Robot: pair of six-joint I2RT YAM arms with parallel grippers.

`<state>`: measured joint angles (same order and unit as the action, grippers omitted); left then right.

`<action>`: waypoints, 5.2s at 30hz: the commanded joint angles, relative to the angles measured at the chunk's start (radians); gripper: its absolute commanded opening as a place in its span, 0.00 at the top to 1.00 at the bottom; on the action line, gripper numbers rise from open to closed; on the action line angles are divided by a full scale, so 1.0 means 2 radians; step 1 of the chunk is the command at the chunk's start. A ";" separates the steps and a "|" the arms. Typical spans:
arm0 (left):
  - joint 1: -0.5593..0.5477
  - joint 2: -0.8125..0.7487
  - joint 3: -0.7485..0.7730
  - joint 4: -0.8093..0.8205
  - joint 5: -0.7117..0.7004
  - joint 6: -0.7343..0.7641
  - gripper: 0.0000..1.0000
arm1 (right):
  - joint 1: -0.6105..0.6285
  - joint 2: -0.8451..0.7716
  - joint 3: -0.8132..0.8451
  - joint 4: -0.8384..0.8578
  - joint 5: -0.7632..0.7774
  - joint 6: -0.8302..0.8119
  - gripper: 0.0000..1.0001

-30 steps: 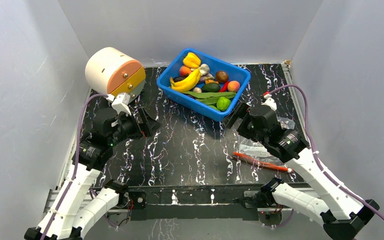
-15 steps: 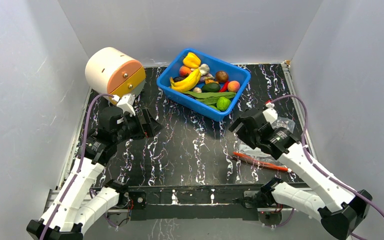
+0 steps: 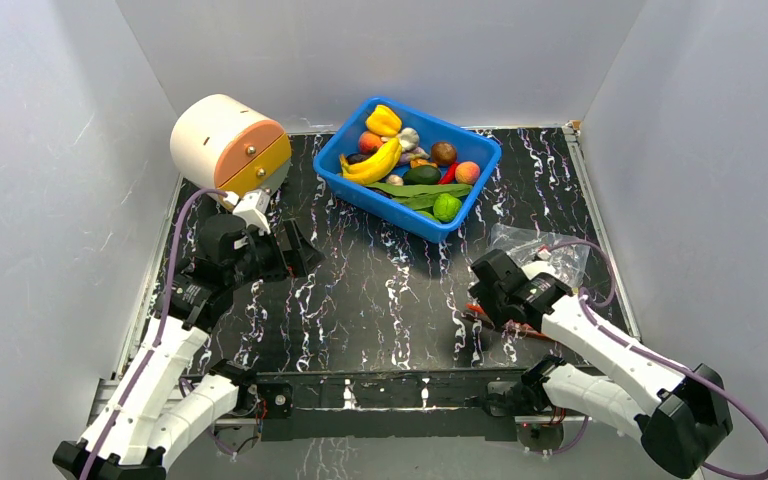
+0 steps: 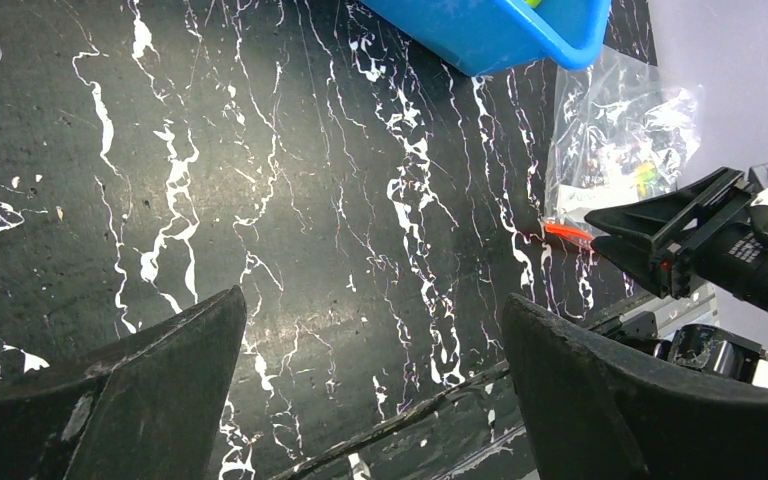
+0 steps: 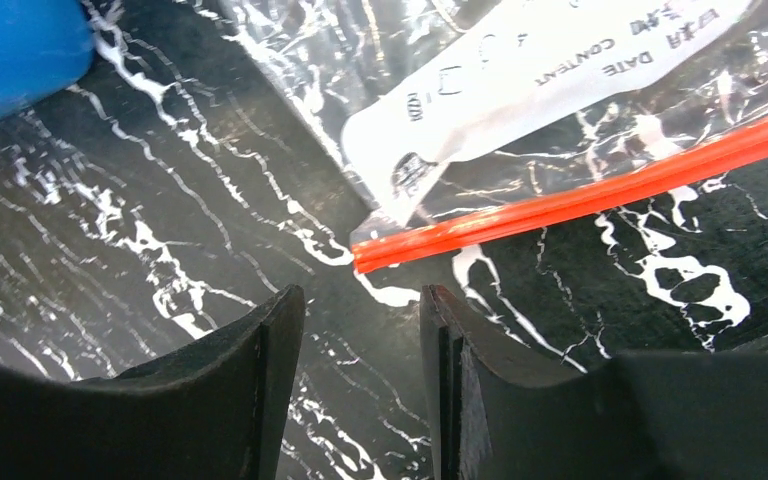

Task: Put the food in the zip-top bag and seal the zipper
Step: Pick up the zipper food storage bag at the center of the board, then place the zipper food storage bag at the center of the board.

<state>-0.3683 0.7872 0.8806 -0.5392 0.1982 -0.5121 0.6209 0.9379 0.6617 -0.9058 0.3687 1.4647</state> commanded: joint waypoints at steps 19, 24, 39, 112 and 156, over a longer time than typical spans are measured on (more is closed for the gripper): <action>0.002 -0.033 -0.003 -0.012 -0.019 0.014 0.02 | -0.003 0.027 -0.092 0.091 0.077 0.102 0.62; 0.002 -0.035 -0.002 -0.015 -0.021 0.013 0.02 | -0.004 0.030 -0.092 0.091 0.070 0.106 0.61; 0.002 -0.033 -0.001 -0.024 -0.018 0.007 0.02 | -0.005 0.036 -0.101 0.127 0.075 0.133 0.54; 0.002 0.003 0.019 0.022 0.089 -0.016 0.09 | 0.143 0.112 0.268 0.256 -0.355 -0.317 1.00; -0.012 0.148 0.025 -0.015 0.040 -0.034 0.24 | 0.017 0.067 0.039 0.262 -0.239 -0.327 0.49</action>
<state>-0.3706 1.0443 0.8650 -0.5381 0.3061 -0.5774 0.7261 1.1198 0.7547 -0.4503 -0.0917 0.8005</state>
